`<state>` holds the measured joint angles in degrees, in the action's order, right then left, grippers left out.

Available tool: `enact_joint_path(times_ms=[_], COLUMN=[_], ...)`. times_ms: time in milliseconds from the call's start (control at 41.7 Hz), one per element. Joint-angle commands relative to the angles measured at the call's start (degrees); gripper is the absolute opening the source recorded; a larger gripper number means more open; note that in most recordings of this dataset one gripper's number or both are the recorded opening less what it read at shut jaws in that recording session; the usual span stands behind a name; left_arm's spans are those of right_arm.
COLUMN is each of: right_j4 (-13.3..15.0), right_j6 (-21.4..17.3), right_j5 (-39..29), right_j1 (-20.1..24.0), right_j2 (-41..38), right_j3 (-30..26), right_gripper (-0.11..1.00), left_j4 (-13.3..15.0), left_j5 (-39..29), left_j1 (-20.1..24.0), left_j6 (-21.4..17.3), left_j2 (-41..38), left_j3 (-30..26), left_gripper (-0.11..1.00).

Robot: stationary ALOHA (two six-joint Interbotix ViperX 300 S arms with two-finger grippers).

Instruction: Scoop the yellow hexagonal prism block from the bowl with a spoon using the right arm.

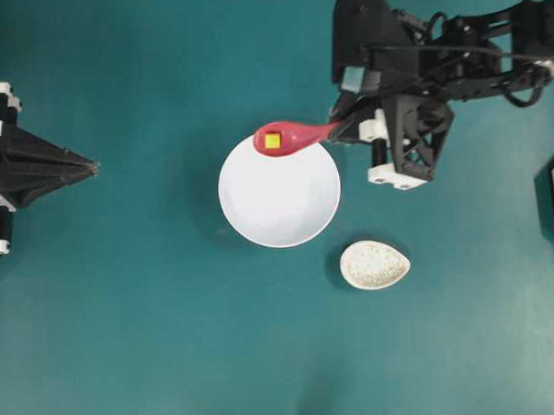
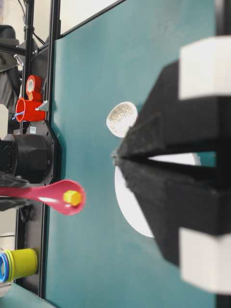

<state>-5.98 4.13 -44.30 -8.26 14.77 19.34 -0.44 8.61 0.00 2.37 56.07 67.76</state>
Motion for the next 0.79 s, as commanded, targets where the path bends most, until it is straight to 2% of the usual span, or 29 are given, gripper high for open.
enact_joint_path(times_ms=[0, 768], right_j4=[0.09, -0.18], right_j6=[-0.18, -0.18], right_j5=[0.00, 2.55], right_j1=[0.00, 0.09], right_j2=[2.29, 2.46], right_j3=[-0.88, -0.70], right_gripper=[0.23, 0.23], left_j4=[-0.09, -0.09], left_j5=[1.05, 1.14], left_j1=[0.00, 0.00], left_j6=[0.18, 0.35], left_j2=[-0.26, -0.26], left_j3=[-1.32, -1.32], left_gripper=[0.00, 0.00])
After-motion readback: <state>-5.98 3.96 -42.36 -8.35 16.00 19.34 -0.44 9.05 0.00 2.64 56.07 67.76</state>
